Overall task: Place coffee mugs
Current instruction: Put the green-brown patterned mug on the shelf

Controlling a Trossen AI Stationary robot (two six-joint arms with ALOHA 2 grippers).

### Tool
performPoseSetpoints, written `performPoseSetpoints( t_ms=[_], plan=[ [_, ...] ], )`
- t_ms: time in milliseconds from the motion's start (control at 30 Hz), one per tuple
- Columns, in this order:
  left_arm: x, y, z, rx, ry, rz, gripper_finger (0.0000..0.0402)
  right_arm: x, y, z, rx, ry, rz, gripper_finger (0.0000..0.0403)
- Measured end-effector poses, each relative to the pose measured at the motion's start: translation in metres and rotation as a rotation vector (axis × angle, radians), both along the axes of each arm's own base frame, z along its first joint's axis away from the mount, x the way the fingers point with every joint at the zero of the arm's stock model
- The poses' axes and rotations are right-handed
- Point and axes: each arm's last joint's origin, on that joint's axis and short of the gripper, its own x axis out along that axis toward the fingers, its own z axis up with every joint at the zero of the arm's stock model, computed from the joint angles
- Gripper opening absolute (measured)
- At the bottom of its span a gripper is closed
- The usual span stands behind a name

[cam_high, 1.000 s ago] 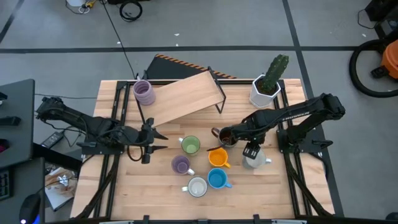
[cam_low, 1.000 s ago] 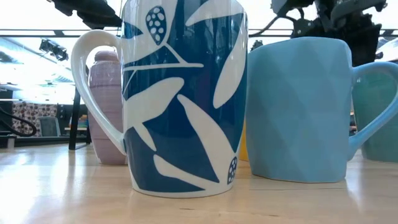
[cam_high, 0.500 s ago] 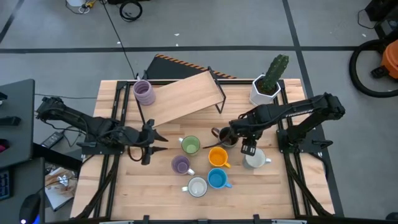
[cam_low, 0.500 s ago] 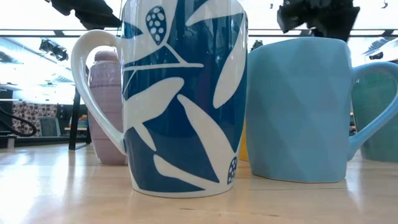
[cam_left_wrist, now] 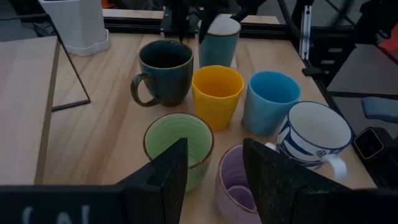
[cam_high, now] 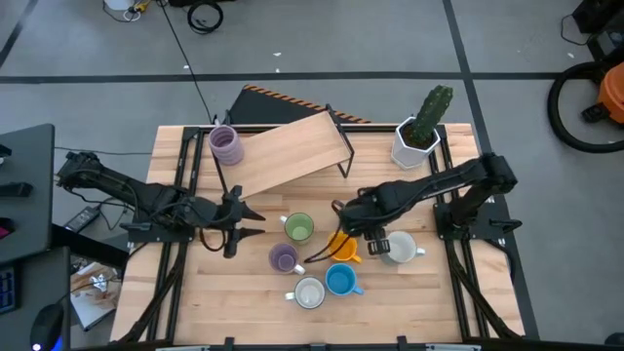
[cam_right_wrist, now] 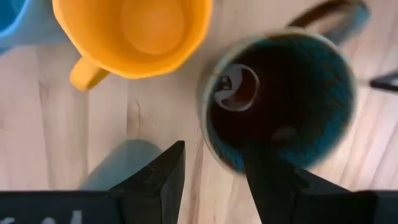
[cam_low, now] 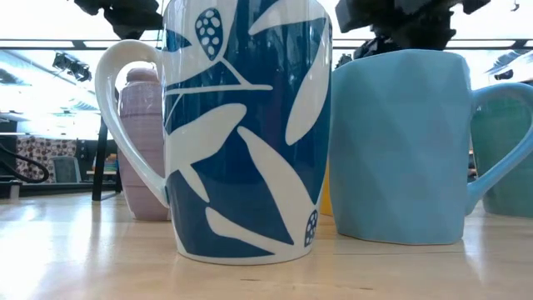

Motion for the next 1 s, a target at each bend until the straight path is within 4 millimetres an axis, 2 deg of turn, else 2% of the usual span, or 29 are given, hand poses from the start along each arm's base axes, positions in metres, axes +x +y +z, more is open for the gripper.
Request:
performPoseSetpoints(
  t_ms=[267, 400, 767, 1000],
  plan=[
    [0.000, 0.000, -0.001, -0.028, 0.007, 0.012, 0.0160, 0.016, 0.002, -0.029, -0.050, 0.138, 0.121, 0.0167],
    [0.000, -0.001, -0.001, -0.040, 0.012, -0.013, 0.0160, 0.022, -0.002, -0.038, -0.055, 0.164, 0.119, 0.0151],
    [-0.001, -0.004, -0.002, -0.059, 0.030, -0.086, 0.0160, 0.025, -0.012, -0.038, 0.010, 0.155, 0.114, 0.0044],
    [-0.003, -0.007, -0.002, -0.032, 0.034, -0.124, 0.0160, 0.017, -0.012, -0.028, 0.014, 0.159, 0.109, 0.0042]
  ],
)
